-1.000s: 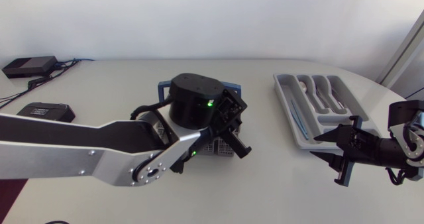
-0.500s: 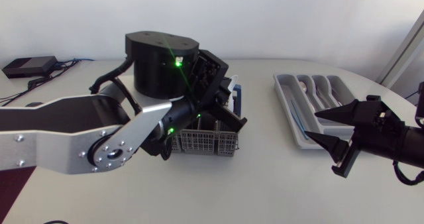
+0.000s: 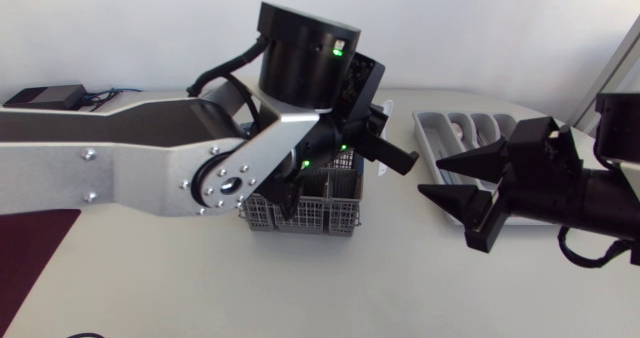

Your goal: Unload the cutlery basket into the drawer organizer.

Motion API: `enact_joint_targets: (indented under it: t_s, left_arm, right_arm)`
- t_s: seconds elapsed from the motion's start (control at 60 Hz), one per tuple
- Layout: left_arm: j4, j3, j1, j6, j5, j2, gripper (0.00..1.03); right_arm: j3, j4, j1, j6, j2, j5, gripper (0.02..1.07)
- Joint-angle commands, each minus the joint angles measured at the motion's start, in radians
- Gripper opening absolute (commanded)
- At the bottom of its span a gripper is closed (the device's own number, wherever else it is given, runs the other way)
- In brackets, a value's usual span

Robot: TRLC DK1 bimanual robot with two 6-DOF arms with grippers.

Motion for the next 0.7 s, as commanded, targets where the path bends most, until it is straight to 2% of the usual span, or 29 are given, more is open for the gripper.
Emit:
enact_joint_targets:
  t_s: [0.0, 0.133, 0.233, 0.333, 0.45, 0.683]
  left_arm:
    - [-0.015, 0.045, -0.02, -0.043, 0.006, 0.044, 0.03]
    - [-0.038, 0.067, -0.031, -0.08, 0.006, 0.072, 0.03]
    - [-0.059, 0.082, -0.031, -0.1, 0.006, 0.083, 0.03]
    - [-0.099, 0.105, -0.022, -0.14, 0.031, 0.092, 0.03]
    - [-0.111, 0.111, -0.019, -0.167, 0.057, 0.093, 0.03]
    - [-0.137, 0.114, -0.016, -0.213, 0.092, 0.096, 0.03]
  right_arm:
    - [0.034, 0.031, 0.018, 0.097, 0.052, 0.007, 0.7]
    - [0.054, 0.086, 0.032, 0.144, 0.11, 0.009, 0.7]
    - [0.068, 0.125, 0.058, 0.169, 0.154, 0.047, 0.7]
    - [0.073, 0.162, 0.079, 0.18, 0.191, 0.064, 0.64]
    - [0.079, 0.197, 0.099, 0.198, 0.217, 0.095, 0.64]
    - [0.076, 0.258, 0.102, 0.207, 0.256, 0.113, 0.39]
